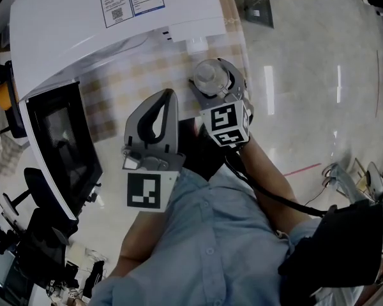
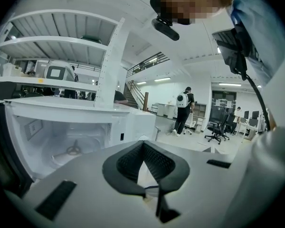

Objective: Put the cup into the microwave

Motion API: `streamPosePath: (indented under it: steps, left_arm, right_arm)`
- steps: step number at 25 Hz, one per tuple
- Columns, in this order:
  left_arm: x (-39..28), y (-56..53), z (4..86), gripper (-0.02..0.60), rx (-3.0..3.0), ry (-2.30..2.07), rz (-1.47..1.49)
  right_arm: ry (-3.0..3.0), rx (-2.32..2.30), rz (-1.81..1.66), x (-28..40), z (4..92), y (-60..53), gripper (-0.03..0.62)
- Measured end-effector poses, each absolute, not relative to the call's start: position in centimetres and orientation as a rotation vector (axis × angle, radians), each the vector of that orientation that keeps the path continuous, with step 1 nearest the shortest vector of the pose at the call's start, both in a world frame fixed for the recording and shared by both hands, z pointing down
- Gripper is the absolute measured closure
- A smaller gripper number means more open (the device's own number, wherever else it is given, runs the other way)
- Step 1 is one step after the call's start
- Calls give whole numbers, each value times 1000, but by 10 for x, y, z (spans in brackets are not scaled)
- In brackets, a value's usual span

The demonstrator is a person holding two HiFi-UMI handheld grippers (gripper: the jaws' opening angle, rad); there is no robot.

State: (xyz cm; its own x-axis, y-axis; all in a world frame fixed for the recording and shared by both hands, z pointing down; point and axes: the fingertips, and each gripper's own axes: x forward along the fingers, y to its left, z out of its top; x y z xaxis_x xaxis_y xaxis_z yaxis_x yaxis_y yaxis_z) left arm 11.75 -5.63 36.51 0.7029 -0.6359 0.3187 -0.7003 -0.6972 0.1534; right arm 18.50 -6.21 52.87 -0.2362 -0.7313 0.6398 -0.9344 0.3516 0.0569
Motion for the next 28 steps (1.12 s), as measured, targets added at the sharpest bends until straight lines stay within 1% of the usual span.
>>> streamPosePath:
  steps: [7,15,21,28]
  left_arm:
    - [105,-26,328,577,2678,-1139,295]
    - [70,12,313,577,2638,-1297,235]
    - [39,-2,311,577,2622,-1388,223]
    - [12,-22,313,577,2610,-1389,220]
  right_arm:
    - [-2100,1422,412,170,493,-51,230]
    - [-2171,1311,332,142,472,-35,230]
    - [-2205,1266,349,114,463,-32,230]
    - [-2223,1221,336,72,459,-53,230]
